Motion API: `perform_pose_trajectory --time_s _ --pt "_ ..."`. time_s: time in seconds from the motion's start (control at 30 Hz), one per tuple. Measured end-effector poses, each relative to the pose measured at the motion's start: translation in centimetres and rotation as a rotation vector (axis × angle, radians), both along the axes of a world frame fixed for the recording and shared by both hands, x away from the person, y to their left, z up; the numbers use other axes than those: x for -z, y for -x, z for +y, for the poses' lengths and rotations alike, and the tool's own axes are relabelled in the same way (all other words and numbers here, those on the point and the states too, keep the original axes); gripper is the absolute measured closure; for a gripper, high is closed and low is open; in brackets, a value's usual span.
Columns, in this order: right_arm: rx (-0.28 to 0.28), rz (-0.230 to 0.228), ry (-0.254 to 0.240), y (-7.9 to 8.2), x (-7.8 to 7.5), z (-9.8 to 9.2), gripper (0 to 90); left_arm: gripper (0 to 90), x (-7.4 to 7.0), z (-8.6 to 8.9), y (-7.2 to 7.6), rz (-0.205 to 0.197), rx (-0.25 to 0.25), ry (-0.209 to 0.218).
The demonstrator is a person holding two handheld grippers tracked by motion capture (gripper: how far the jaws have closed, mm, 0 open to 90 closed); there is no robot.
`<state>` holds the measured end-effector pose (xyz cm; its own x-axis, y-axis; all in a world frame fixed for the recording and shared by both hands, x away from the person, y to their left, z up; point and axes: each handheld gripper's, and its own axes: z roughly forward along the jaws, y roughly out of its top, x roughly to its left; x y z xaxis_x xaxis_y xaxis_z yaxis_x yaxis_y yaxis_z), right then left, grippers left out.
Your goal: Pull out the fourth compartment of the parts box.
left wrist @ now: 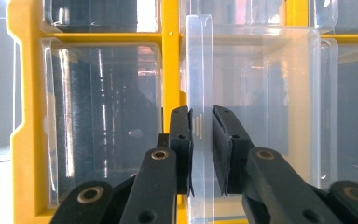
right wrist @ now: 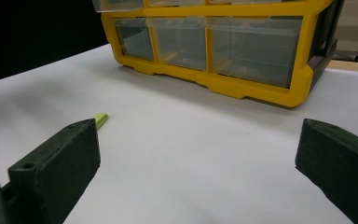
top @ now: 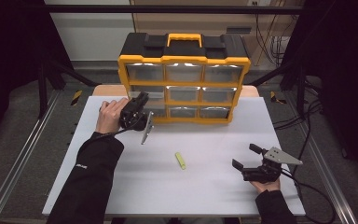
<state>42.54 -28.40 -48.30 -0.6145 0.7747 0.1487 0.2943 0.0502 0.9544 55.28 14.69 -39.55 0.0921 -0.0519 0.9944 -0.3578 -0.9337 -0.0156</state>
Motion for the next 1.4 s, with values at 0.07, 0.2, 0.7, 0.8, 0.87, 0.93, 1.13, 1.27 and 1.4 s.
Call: perform_pose_trajectory --time_s 0.07,0.2,0.7,0.8,0.87,0.93,1.13,1.27,1.4 --pt "0.001 0.0 -0.001 0.0 0.0 0.0 0.4 78.3 0.0 0.0 0.2 -0.002 -0.003 0.001" --pt "-0.001 -0.001 0.001 0.0 0.0 0.0 0.4 78.3 0.0 0.1 0.5 -0.006 -0.001 -0.003" --pt "-0.003 -0.002 -0.001 0.0 0.0 0.0 0.5 78.3 0.2 0.1 1.4 -0.017 -0.001 -0.002" --pt "-0.001 0.0 -0.002 0.0 0.0 0.0 0.5 78.3 0.2 0.1 1.7 -0.017 -0.002 -0.001" --pt "-0.002 0.0 -0.003 0.0 0.0 0.0 0.5 78.3 0.3 0.1 1.7 -0.013 0.0 0.005" --pt "-0.002 0.0 -0.003 0.0 0.0 0.0 0.5 78.3 0.2 0.1 1.9 -0.02 0.001 -0.001" --pt "-0.003 0.002 -0.003 0.0 0.0 0.0 0.4 78.3 0.3 0.2 2.2 -0.022 0.004 -0.003" --pt "-0.003 -0.001 0.0 0.0 0.0 0.1 0.4 78.3 0.3 0.2 2.4 -0.025 0.005 -0.002" --pt "-0.004 0.002 0.0 0.0 0.0 0.1 0.4 78.3 0.4 0.3 2.7 -0.03 0.008 -0.003"
